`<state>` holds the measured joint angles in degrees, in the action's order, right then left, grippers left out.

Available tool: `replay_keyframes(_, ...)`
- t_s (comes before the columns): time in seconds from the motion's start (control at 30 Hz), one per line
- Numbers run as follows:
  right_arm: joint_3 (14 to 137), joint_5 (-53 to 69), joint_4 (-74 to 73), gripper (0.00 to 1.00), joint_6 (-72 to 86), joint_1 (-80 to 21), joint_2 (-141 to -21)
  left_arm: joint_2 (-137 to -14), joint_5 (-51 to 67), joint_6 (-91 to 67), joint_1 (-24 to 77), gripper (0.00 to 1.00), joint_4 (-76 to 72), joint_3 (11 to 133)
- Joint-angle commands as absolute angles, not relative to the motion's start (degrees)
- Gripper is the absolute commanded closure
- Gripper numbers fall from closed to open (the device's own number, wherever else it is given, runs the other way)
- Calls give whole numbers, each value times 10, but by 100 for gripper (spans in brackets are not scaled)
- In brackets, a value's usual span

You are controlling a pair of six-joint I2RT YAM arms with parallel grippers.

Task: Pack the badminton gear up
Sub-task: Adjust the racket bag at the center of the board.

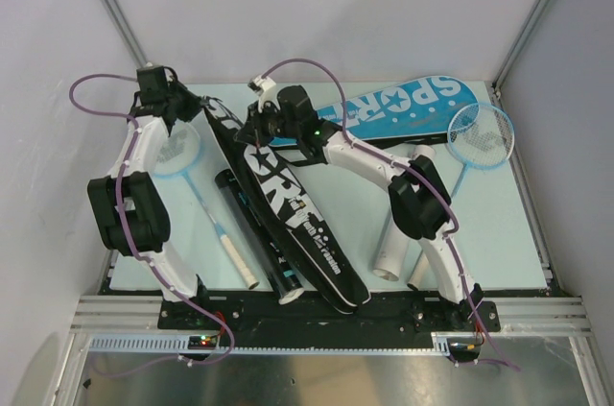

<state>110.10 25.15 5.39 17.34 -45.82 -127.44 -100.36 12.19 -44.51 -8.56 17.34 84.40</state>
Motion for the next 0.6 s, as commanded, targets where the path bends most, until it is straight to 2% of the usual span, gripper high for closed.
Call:
replay_keyframes(0.0,1163,208,34,100,126,-451,-1259,-973,116,-429,-87,100,159,837)
replay_keyframes(0.3,1181,190,46,100,124,-445,-1259,-968,109,-420,-87,100,160,831)
replay_keyframes(0.57,1208,141,27,100,96,-441,-1306,-964,146,-447,-88,100,160,830)
